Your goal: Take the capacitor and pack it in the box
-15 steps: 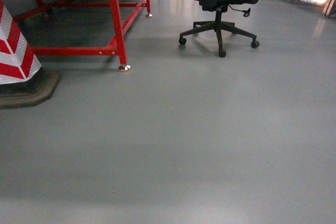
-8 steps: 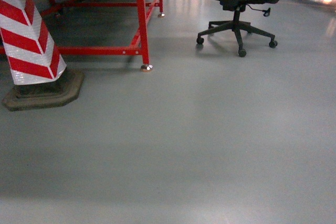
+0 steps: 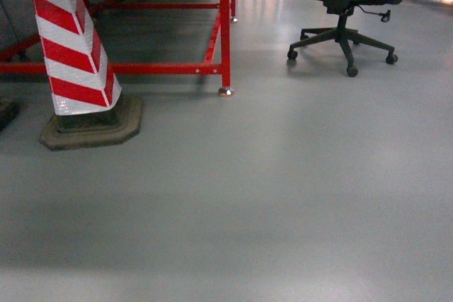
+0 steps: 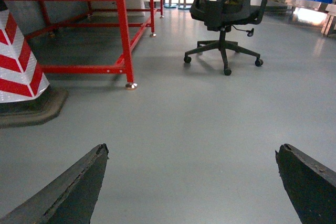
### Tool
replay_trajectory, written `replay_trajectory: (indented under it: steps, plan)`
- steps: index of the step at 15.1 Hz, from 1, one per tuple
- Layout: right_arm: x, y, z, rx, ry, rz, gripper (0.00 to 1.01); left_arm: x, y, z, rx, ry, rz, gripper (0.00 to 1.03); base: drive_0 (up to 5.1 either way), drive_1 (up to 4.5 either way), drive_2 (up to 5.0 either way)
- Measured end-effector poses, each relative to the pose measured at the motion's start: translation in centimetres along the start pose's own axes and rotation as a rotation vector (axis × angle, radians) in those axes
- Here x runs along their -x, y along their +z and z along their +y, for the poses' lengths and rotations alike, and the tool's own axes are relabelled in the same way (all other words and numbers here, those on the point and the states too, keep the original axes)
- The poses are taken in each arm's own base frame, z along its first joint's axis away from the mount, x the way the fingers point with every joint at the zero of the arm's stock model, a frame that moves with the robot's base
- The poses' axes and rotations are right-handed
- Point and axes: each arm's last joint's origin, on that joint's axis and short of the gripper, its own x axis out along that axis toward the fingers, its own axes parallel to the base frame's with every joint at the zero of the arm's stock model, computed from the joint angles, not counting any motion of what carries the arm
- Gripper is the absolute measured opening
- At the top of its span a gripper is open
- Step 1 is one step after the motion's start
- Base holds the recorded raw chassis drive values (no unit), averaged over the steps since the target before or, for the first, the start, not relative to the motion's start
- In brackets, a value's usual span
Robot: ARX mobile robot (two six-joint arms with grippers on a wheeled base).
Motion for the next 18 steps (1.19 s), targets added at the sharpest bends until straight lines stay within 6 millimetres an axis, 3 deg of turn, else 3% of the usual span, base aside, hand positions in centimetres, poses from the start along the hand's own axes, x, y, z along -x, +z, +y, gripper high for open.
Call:
replay_trajectory:
  steps: [18]
  plan:
    - [0.00, -0.02, 0.00, 0.000, 0.000, 0.002, 0.98, 0.00, -0.02, 0.00, 0.000, 0.000, 0.002, 0.44, -5.0, 2.46, 2.5]
